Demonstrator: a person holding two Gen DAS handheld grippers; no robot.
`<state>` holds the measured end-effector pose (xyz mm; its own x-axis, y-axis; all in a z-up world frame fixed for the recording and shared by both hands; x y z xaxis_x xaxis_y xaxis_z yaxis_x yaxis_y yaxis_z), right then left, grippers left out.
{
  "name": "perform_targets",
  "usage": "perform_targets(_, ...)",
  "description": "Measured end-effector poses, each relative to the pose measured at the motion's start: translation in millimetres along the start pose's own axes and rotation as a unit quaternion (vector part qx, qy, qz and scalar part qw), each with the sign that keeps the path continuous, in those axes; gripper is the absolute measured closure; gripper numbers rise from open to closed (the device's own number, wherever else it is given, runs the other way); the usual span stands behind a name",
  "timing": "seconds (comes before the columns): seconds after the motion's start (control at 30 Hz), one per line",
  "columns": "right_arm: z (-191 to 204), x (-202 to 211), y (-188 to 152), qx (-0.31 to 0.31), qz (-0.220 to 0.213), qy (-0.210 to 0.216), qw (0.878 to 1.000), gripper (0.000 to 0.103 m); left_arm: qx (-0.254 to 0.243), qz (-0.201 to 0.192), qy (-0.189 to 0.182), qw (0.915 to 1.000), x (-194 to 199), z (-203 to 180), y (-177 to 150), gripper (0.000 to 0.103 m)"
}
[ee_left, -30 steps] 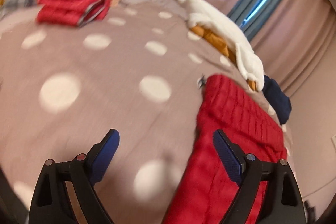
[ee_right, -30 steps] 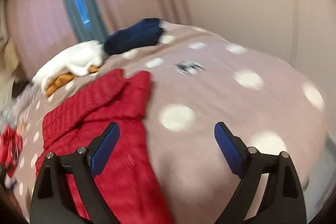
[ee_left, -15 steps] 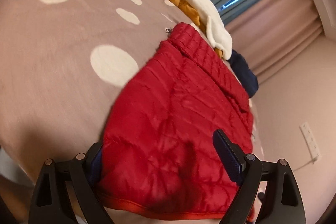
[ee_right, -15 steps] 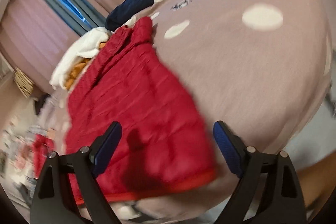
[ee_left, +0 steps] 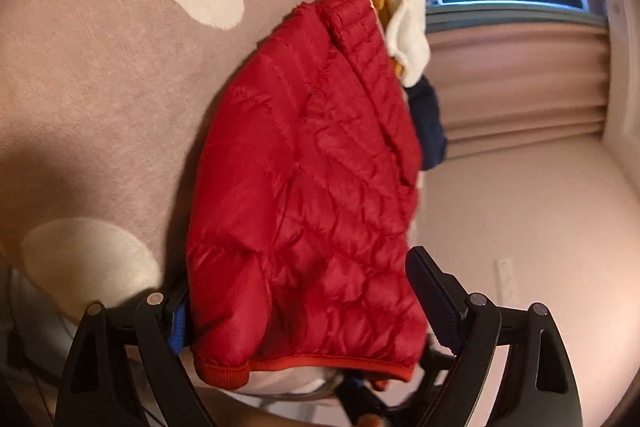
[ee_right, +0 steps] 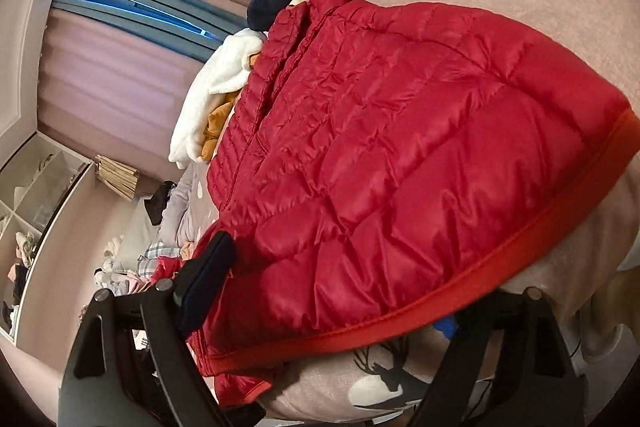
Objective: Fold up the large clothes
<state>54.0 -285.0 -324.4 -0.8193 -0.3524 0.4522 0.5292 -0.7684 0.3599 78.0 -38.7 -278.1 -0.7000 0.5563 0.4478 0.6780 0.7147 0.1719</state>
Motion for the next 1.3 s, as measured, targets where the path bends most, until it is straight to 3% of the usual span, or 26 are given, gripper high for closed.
perform_targets(0.17,8.3,-3.9,-4.1,0.058,-0.008,-0.034,0.998,0.019,-0.058,-0.025,0.037,0.9973,-0.6,-5.7,-4.7,0.014)
perform_targets(0.27,2.2,-4.3,3.4,0.062,-0.004,-0.032,0.998,0.023,-0.055,-0.029,0.035,0.9974,-0.2,-4.5,-6.7,0.014)
perform_targets(0.47,-6.7,8.1,4.2,0.075,0.002,-0.042,0.996,0.027,-0.024,0.013,-0.001,0.9996,8.6,-2.2,-35.1,0.014)
perform_targets(0.6,-11.7,22.1,11.4,0.081,-0.016,-0.068,0.994,0.026,-0.049,0.029,-0.004,0.9984,-1.4,-12.3,-53.0,0.014)
perform_targets(0.77,-27.4,36.2,24.7,0.081,-0.042,-0.093,0.991,0.026,-0.066,0.0,0.002,0.9978,-18.7,-19.4,-35.5,0.014)
perform_targets(1.0,-39.5,31.4,40.6,0.047,-0.063,-0.055,0.995,0.026,-0.053,-0.003,-0.041,0.9977,-33.8,-20.3,-8.7,0.015)
perform_targets(1.07,-36.9,27.8,41.2,0.053,-0.072,-0.054,0.995,0.026,-0.057,-0.01,-0.034,0.9977,-36.0,-19.0,-2.4,0.024)
perform_targets(1.1,-35.7,25.7,42.1,0.056,-0.077,-0.054,0.994,0.027,-0.063,-0.013,-0.018,0.9978,-38.6,-16.0,0.0,0.038)
perform_targets(1.13,-35.5,24.4,42.8,0.058,-0.082,-0.057,0.993,0.037,-0.069,-0.016,0.01,0.9974,-42.9,-11.3,2.8,0.059)
perform_targets(1.17,-38.2,23.9,44.8,0.053,-0.096,-0.067,0.992,0.047,-0.076,-0.018,0.042,0.9961,-45.1,-4.0,4.8,0.07)
perform_targets(1.2,-44.1,23.8,47.5,0.044,-0.104,-0.081,0.99,0.064,-0.081,-0.022,0.055,0.9949,-45.9,2.6,6.0,0.078)
perform_targets(1.23,-50.0,22.0,49.7,0.035,-0.109,-0.09,0.989,0.076,-0.081,-0.025,0.046,0.9953,-44.8,5.8,6.3,0.079)
perform_targets(1.3,-54.0,19.6,52.6,0.051,-0.119,-0.091,0.987,0.084,-0.077,-0.032,0.048,0.9953,-42.3,7.7,6.8,0.081)
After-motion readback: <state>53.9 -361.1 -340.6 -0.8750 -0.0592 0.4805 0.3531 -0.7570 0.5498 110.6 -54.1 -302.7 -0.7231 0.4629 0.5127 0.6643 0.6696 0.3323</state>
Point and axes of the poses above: each gripper's, at about its wrist camera, not at the fingertips, and x roughly against the way its jaws point, z to its left, y to its top, the point moved 6 cm from there along -x, roughly the way its jaws point, and after that the axes turned 1 degree about -x, right-handed, at the moved point
